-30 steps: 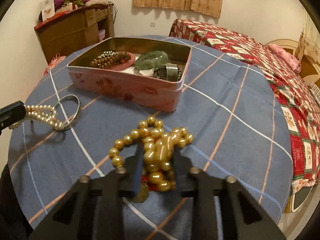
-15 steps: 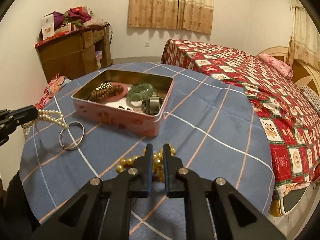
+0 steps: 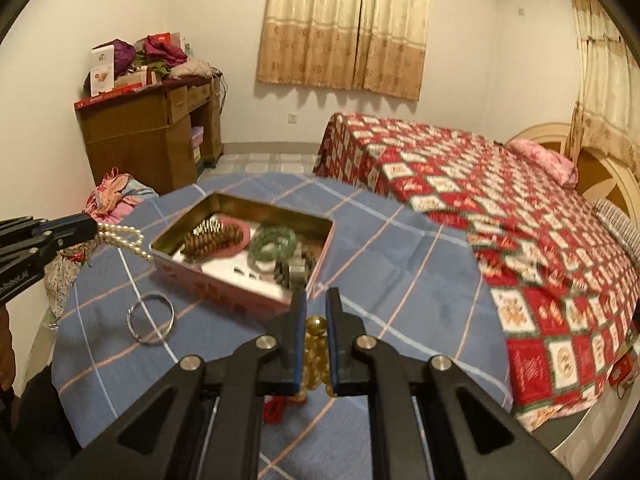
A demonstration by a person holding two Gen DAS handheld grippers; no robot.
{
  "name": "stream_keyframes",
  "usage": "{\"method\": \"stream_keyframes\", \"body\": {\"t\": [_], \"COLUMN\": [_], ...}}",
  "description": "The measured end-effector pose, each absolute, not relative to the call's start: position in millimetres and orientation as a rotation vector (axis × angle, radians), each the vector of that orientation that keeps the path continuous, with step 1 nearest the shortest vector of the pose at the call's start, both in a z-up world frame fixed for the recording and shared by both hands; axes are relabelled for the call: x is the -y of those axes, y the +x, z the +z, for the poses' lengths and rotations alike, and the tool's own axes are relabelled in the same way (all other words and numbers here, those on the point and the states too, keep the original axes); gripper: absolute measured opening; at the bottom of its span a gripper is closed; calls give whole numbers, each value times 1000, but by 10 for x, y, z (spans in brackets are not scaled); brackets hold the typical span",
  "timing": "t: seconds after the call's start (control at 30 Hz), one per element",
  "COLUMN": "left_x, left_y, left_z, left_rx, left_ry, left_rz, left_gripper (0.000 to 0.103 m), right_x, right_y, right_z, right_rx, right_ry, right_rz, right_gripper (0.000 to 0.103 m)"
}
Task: Organize jewelry
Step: 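Lower the pearl necklace and gold bead strand into the tin and open both tools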
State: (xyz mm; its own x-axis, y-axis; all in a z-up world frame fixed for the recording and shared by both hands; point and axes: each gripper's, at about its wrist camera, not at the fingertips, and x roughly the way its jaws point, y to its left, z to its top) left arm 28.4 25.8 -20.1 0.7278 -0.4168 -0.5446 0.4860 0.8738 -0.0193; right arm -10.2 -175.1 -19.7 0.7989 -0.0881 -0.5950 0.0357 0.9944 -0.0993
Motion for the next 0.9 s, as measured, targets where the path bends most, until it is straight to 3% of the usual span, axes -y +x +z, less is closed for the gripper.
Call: {"method": "stream_keyframes", "body": {"t": [0.9], "left_x": [46], "left_y": [992], "left_z": [-119], "left_rx": [-534], "left_ry": [188], "left_rz": [-398], "left_gripper": [5], "right_x": [1533], "right_y": [602], "right_z": [44], "right_rx": [-556], "right_ry": [-157], "right_rz": [-50], "right_gripper": [11]}}
